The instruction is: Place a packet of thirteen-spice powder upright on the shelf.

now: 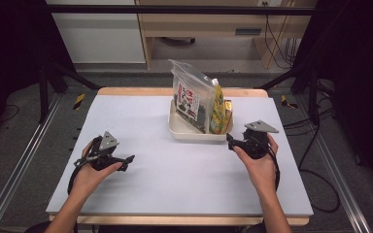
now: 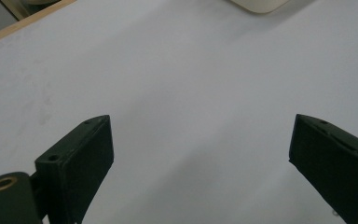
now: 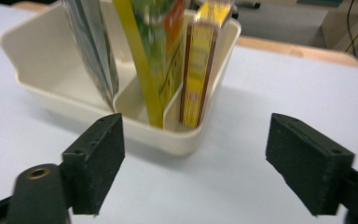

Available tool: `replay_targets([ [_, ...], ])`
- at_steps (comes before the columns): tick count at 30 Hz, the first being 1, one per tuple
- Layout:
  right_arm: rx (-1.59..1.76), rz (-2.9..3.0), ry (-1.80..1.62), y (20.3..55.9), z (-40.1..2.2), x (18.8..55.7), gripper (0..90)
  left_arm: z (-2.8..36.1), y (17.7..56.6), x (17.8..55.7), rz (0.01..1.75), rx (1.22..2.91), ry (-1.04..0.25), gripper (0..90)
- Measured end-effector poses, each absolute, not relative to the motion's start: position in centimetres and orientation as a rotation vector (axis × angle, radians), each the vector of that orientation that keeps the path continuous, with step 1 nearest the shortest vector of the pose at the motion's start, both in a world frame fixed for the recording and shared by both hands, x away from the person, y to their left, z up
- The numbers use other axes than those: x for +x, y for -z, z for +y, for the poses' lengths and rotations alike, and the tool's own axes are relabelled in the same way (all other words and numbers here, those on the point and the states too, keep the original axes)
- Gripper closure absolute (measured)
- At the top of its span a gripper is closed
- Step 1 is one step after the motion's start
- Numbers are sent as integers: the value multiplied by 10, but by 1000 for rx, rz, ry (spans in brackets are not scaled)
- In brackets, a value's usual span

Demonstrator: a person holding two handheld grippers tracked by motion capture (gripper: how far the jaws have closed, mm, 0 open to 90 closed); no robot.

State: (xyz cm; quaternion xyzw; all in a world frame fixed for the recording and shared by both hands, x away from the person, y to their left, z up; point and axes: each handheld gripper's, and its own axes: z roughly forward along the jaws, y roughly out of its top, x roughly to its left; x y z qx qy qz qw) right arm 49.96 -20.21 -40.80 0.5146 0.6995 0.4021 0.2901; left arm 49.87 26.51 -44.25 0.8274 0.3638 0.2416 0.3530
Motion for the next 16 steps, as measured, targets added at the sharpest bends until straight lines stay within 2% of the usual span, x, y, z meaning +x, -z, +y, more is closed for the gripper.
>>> replay_targets([
  [10, 1363, 1927, -1020, 438, -212, 482, 109, 294, 449, 506, 1051, 2129, -660, 54],
  [16, 1354, 1960, -956, 446, -213, 482, 139, 301, 451, 510, 1096, 2120, -685, 53],
])
